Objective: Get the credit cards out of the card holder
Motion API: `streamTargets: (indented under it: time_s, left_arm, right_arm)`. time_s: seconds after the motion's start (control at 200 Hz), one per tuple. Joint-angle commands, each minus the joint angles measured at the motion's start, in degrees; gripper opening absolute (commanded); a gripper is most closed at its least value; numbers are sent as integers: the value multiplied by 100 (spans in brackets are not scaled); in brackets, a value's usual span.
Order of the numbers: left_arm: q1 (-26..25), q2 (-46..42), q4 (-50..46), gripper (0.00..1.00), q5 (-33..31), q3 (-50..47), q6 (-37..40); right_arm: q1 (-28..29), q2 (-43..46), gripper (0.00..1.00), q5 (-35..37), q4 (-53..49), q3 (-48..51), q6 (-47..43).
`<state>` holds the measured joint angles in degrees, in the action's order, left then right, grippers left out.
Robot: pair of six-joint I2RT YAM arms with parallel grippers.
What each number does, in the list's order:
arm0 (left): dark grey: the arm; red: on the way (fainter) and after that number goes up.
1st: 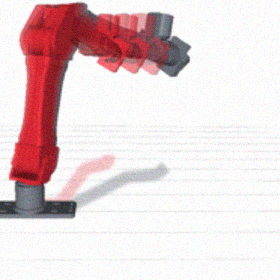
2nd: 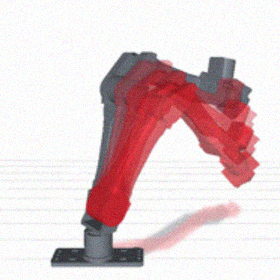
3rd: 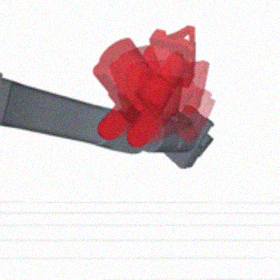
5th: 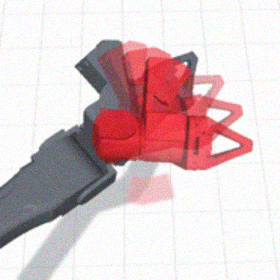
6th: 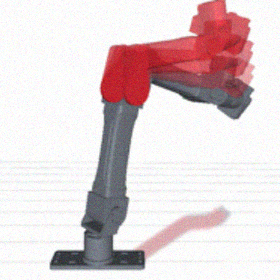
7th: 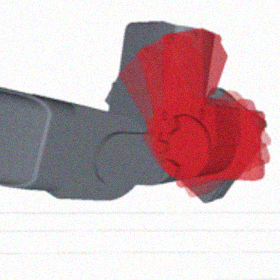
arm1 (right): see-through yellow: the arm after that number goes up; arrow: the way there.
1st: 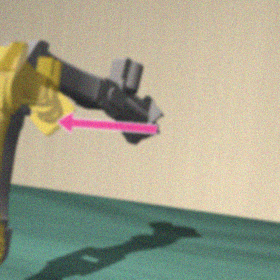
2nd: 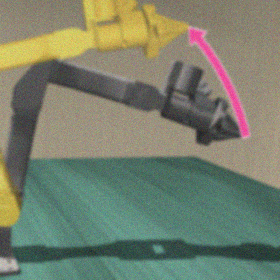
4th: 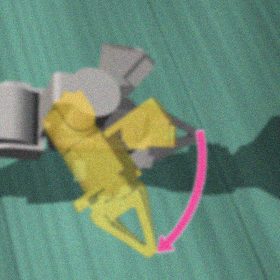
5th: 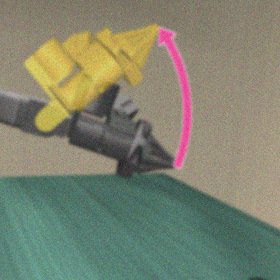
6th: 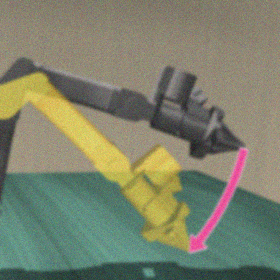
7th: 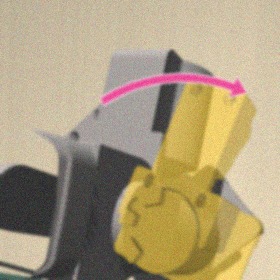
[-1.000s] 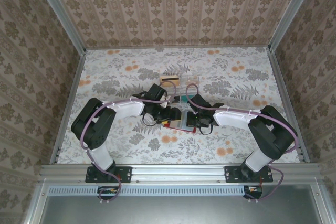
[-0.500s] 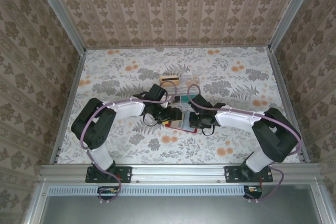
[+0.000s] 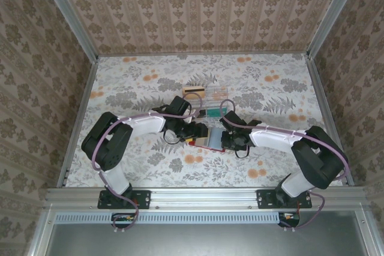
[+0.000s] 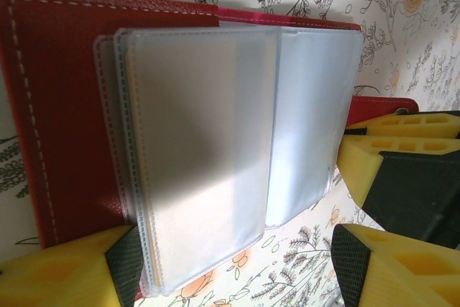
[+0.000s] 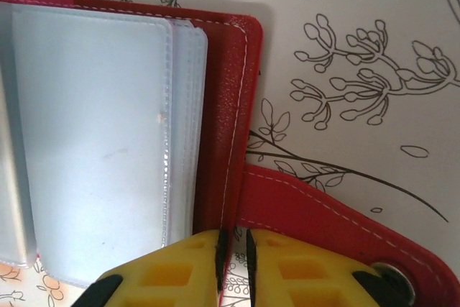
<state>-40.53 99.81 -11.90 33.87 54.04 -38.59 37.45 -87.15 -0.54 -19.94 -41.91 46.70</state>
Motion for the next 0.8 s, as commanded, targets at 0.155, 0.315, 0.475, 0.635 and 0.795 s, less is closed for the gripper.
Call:
streamTargets:
  time_s: [0.155,0.315,0.475,0.635,0.795]
  left_arm:
    - [-77,83,221,73,262,-35,20]
    - [-113,42,335,72,444,-65,-8]
    - [-112,-76,346,72,445,-74,-8]
    - [-108,-204,303,72,419,-39,-3]
    - [-117,-336,361,70,436,-34,-41]
  right_arm:
    - [-19,-388,19,-264,316,95,81]
    - [-19,-385,18,-296,344,104,84]
    - [-19,-381,18,-293,337,122,94]
    - [-19,-381,18,-297,333,131,93]
    - [-20,-388,18,-293,334,140,94]
